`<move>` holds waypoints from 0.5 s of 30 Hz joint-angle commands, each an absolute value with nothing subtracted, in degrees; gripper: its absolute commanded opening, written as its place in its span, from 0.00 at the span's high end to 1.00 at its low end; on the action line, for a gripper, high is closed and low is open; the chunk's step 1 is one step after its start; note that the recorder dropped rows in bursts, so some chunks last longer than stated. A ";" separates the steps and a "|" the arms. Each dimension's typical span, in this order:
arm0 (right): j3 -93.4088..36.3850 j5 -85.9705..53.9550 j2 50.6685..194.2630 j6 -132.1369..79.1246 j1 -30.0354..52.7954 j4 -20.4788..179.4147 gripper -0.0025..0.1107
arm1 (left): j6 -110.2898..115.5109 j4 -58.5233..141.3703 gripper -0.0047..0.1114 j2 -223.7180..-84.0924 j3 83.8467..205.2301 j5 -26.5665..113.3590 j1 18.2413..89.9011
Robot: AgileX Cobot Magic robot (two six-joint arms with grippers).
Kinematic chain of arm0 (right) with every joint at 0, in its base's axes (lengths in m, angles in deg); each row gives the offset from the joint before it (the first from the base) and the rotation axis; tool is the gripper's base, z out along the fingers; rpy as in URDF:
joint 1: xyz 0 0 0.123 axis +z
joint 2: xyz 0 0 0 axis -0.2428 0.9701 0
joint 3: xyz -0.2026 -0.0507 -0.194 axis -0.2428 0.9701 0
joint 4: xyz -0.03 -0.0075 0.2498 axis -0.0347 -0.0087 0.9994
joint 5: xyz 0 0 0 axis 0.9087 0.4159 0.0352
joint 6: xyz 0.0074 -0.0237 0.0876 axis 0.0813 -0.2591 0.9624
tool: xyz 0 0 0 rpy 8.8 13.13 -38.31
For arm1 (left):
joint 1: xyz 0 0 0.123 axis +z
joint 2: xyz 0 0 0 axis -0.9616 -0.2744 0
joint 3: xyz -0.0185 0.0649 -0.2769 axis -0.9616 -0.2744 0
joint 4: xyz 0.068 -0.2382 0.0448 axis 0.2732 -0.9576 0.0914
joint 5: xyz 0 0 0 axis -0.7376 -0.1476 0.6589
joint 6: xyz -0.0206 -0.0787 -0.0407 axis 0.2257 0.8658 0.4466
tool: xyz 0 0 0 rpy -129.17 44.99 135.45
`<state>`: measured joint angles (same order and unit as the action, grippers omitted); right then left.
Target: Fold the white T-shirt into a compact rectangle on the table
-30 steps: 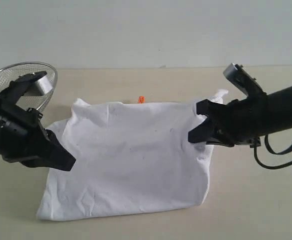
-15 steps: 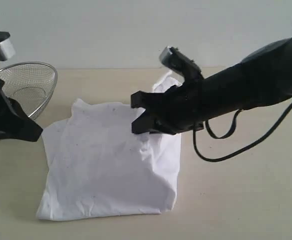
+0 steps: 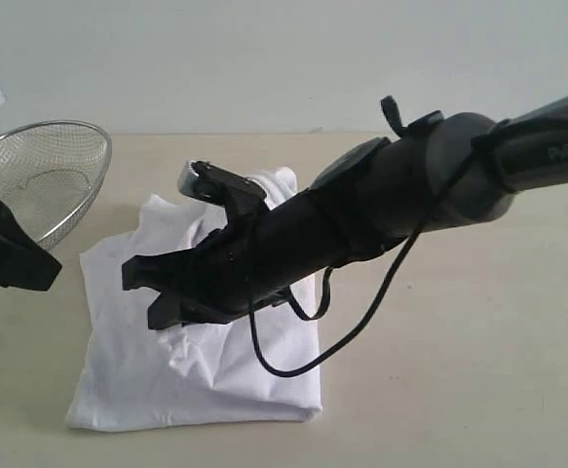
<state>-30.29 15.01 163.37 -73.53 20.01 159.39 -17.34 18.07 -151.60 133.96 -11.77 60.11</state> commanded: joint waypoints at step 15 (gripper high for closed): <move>-35.56 17.69 166.56 -71.47 22.61 160.09 0.98 | -10.32 27.61 0.92 -151.16 134.25 -12.50 60.15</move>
